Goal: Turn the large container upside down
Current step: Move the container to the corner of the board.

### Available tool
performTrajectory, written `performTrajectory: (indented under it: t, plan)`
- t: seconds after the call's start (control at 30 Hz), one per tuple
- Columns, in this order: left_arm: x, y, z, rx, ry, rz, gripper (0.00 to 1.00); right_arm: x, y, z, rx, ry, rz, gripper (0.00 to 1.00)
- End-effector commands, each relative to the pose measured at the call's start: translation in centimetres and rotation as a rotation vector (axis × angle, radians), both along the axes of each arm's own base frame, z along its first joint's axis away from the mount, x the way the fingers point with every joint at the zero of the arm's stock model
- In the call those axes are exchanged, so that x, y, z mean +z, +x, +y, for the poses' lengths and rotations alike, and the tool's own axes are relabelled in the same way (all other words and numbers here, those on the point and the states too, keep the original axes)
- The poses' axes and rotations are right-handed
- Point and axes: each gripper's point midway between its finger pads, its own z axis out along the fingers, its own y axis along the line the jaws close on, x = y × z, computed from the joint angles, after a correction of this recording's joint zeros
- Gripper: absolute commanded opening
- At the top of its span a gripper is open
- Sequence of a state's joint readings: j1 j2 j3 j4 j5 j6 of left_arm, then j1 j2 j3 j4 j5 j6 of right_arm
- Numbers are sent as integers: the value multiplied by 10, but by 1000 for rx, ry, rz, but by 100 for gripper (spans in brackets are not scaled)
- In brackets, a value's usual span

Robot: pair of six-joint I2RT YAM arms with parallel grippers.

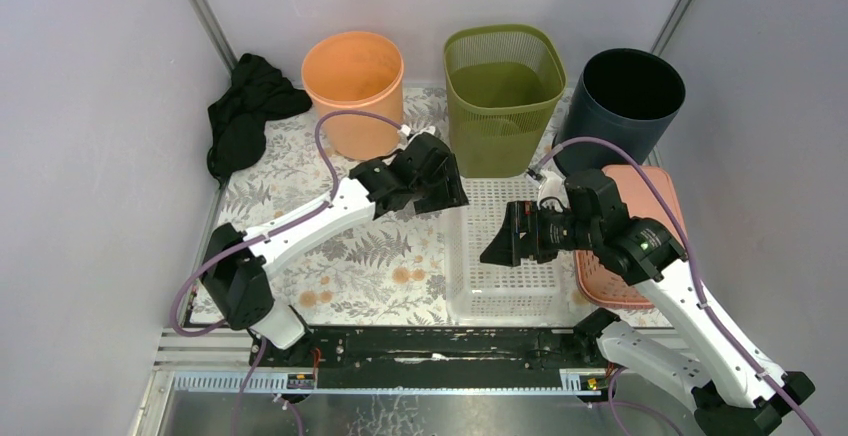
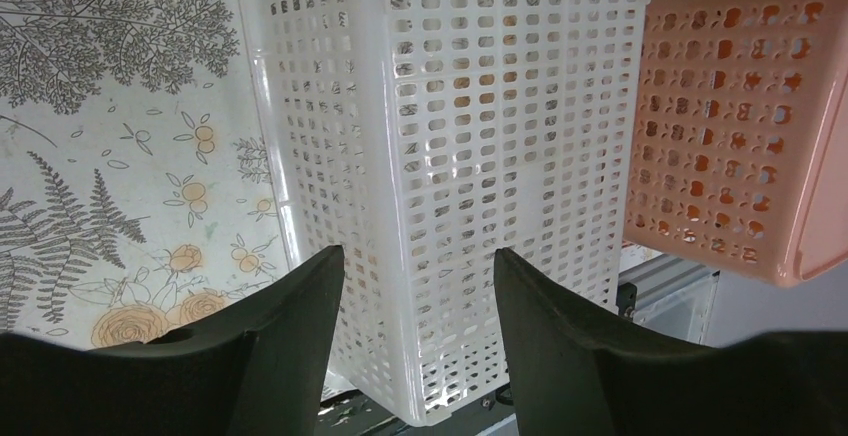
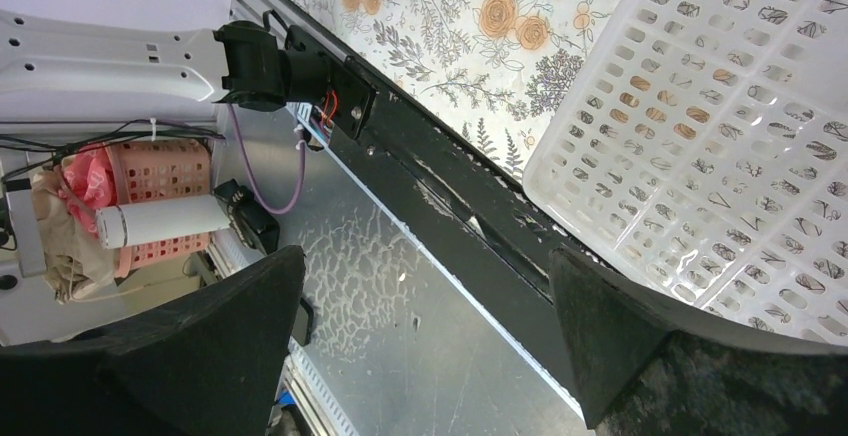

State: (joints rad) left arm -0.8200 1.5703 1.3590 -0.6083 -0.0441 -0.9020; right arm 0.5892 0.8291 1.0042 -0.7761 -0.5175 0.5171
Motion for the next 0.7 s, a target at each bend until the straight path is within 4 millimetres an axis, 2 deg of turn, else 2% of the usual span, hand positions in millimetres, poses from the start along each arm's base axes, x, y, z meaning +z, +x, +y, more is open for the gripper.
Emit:
performTrajectory:
  t: [0.0, 0.67]
  plan:
    - [9, 1, 1, -23, -34, -34, 64, 20, 6, 4, -16, 36, -52, 99]
    - [23, -4, 8, -11, -74, -42, 64, 29, 8, 3, -25, 43, -68, 99]
